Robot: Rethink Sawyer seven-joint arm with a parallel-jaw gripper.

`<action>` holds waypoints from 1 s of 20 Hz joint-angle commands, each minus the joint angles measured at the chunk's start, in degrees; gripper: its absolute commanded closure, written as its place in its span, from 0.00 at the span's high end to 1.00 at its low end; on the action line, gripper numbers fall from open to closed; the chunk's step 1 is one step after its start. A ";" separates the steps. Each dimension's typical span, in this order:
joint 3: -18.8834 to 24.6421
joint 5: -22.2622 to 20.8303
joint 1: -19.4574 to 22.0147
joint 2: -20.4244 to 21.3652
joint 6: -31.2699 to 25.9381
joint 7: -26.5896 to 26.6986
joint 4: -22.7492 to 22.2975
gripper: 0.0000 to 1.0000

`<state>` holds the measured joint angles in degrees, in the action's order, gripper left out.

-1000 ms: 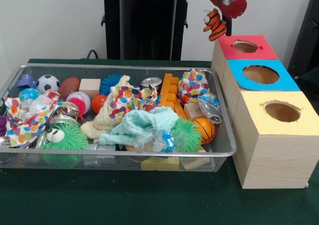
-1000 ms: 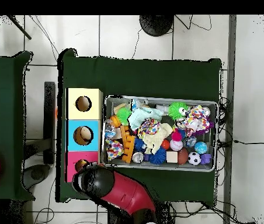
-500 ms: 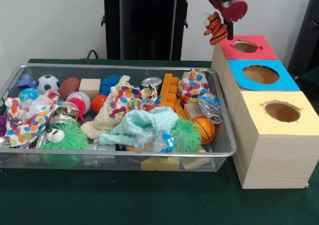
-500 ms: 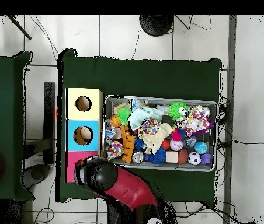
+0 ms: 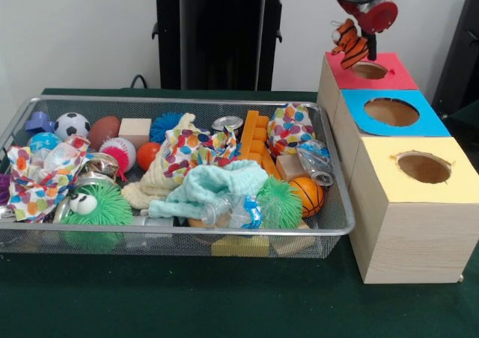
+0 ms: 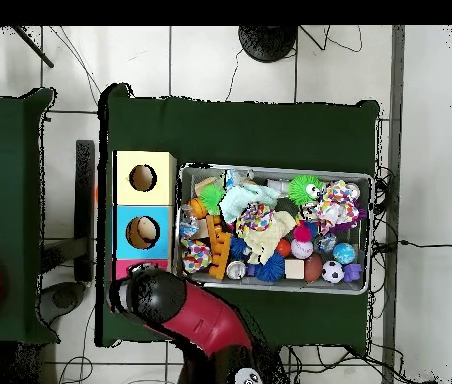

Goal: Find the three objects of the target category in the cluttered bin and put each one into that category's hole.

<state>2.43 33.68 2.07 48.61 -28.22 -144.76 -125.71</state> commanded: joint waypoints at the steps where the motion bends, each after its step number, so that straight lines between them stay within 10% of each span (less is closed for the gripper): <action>1: 6.57 6.06 -0.11 -1.06 -0.22 -9.25 2.49 0.00; 11: 21.92 15.85 8.85 -4.21 14.53 -1.45 -9.69 0.00; 20: 25.72 4.63 13.63 -10.71 24.03 -6.40 -11.75 0.00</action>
<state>22.50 40.84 13.85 44.77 -11.04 -144.76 -134.00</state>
